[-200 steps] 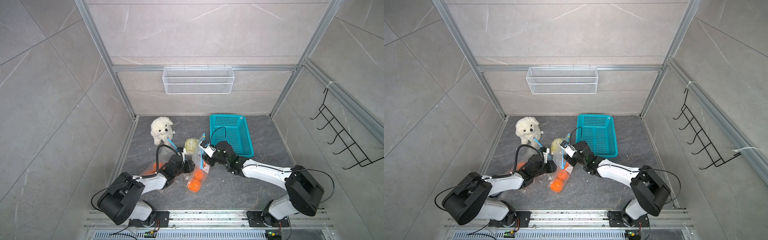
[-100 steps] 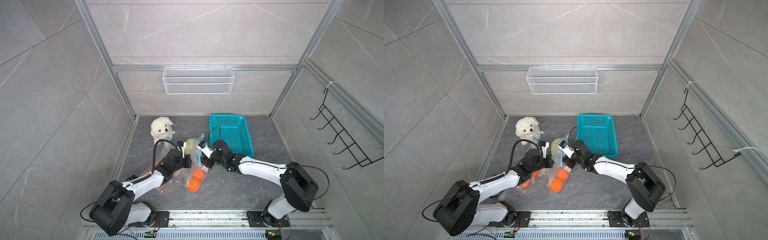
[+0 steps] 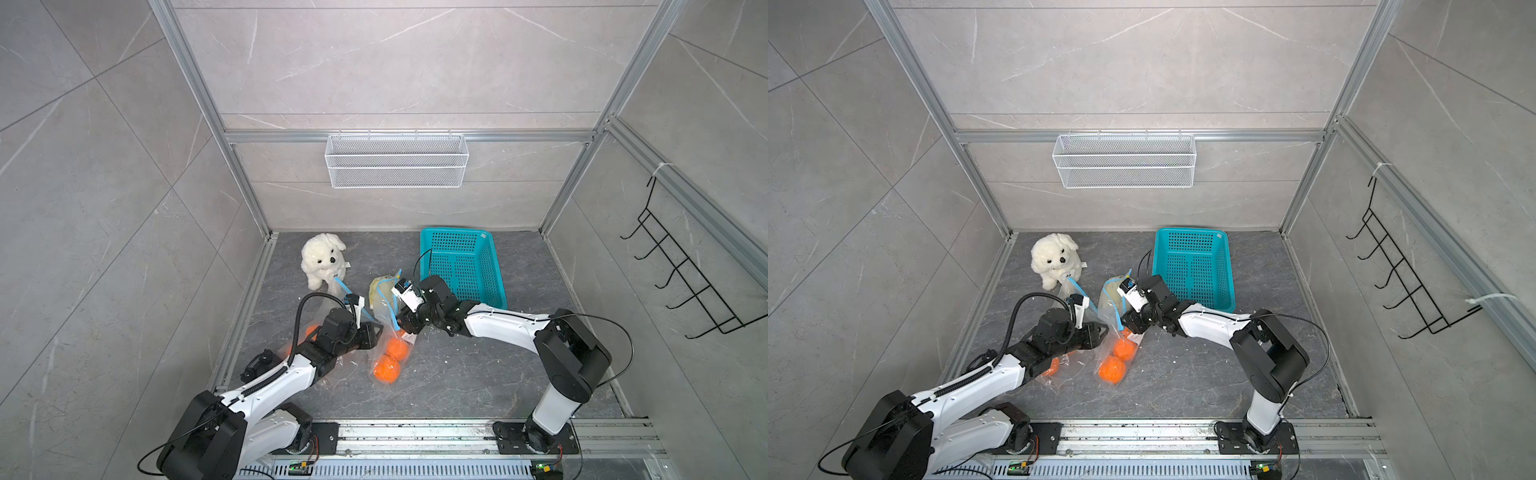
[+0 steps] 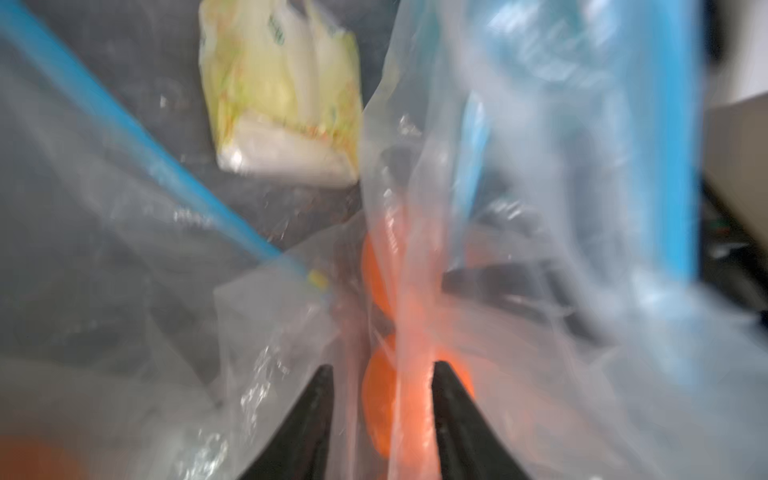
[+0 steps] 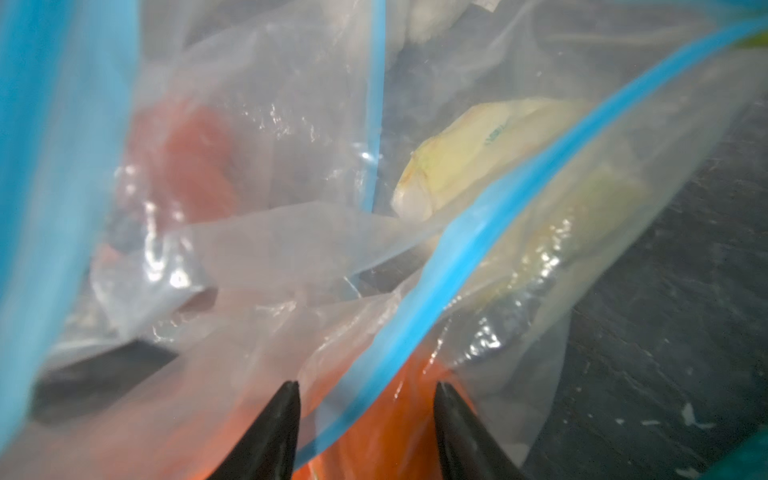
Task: Open the zip-top bag and take out the orange
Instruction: Open the zipper of the food storage bag at the center of the board.
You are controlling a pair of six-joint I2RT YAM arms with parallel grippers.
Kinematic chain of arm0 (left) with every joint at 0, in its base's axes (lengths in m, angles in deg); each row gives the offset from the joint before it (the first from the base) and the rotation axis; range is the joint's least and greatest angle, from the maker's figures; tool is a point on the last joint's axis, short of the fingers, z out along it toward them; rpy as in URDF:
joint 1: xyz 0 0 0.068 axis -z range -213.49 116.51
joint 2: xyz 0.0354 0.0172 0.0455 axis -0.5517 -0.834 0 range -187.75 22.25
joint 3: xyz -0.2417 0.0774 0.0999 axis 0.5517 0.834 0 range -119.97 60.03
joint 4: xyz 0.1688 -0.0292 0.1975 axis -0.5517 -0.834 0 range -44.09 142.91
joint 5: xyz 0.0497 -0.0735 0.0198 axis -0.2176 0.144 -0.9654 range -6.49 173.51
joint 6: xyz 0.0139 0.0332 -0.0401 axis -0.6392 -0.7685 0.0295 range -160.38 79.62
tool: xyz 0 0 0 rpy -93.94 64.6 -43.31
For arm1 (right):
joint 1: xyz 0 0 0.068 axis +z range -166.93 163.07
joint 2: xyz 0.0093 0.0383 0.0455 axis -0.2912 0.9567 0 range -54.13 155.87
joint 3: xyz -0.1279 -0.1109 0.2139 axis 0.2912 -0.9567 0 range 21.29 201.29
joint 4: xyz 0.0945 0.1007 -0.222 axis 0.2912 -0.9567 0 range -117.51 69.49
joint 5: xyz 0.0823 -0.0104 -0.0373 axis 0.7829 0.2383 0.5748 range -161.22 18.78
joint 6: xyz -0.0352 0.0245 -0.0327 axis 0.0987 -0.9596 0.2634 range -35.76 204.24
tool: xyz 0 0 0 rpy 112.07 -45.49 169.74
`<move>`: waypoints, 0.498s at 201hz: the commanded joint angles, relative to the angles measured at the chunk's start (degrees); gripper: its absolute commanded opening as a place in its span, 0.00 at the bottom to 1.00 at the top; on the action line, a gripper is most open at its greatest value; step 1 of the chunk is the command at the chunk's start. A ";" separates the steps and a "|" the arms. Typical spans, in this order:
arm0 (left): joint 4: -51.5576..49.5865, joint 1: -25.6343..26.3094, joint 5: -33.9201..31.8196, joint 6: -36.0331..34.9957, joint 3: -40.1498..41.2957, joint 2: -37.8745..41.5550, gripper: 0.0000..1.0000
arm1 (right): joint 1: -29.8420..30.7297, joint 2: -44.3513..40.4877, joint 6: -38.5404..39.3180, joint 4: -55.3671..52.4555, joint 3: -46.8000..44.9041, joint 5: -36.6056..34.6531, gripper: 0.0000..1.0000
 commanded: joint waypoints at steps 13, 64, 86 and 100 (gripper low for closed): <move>0.03 0.12 0.07 2.52 2.49 0.04 0.70 | 0.10 0.25 -0.85 -1.66 1.23 1.40 0.01; 14.23 0.06 7.67 3.46 1.62 -8.93 0.05 | 0.32 -7.78 -1.69 -2.55 -5.48 -2.32 0.00; 11.06 -0.76 6.67 2.18 -0.57 -7.82 0.00 | 0.79 -12.12 -2.38 -3.16 -9.31 -4.85 0.00; 8.89 -1.99 5.94 1.54 -1.20 -5.12 0.00 | 1.13 -13.85 -2.96 -2.25 -11.87 -6.43 0.00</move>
